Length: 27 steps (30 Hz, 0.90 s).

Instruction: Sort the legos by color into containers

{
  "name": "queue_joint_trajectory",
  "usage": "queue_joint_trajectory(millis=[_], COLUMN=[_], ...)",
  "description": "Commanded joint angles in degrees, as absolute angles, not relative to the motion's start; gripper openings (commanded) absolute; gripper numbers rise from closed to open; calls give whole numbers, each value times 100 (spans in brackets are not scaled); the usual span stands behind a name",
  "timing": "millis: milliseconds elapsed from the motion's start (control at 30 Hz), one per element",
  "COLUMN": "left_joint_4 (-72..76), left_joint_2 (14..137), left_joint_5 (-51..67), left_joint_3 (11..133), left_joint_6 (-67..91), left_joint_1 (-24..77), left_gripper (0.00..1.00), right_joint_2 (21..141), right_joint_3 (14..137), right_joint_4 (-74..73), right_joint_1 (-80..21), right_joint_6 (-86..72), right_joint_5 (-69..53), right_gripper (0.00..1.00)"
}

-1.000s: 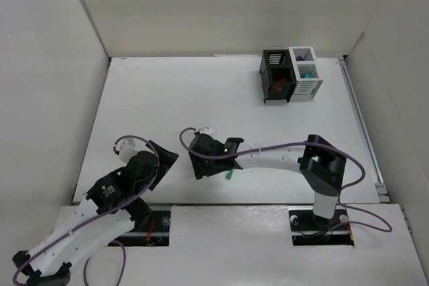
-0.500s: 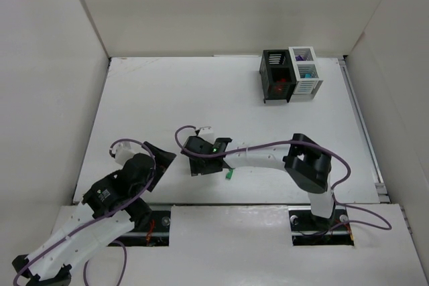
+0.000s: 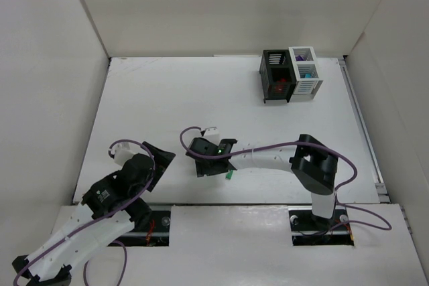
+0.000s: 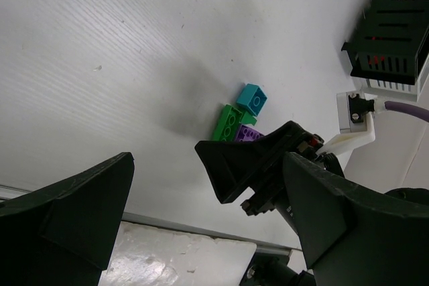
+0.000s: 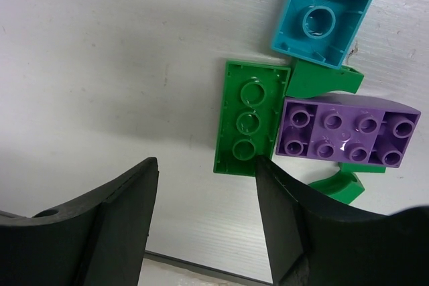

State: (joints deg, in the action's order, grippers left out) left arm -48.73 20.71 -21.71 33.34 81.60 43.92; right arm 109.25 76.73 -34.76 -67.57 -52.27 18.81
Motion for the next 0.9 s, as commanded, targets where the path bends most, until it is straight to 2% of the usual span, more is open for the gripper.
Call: queue_joint_trajectory(millis=[0,267,667,867], left_joint_4=[-4922,-4922,-4816,-4816], left_joint_2=[1978,1978,1978,1978], left_joint_5=[-2373,-2373,-2373,-2320], left_joint_3=[3516,3463,3411,3410], left_joint_6=[8288,8235,8130,8130], left_joint_1=[4421,4421,4421,4421], left_gripper=[92,92,92,92], right_joint_2=[10538,10337,9027,9570], right_joint_3=[7507,7383,6328,6592], right_joint_4=[-3595,-3753,-2374,-3119], right_joint_1=[-6794,-6908,-7146,-7146], right_joint_6=[-5194,-5256,-4500,-4754], right_joint_5=[1942,2021,1485,1942], right_gripper=[65,62,61,61])
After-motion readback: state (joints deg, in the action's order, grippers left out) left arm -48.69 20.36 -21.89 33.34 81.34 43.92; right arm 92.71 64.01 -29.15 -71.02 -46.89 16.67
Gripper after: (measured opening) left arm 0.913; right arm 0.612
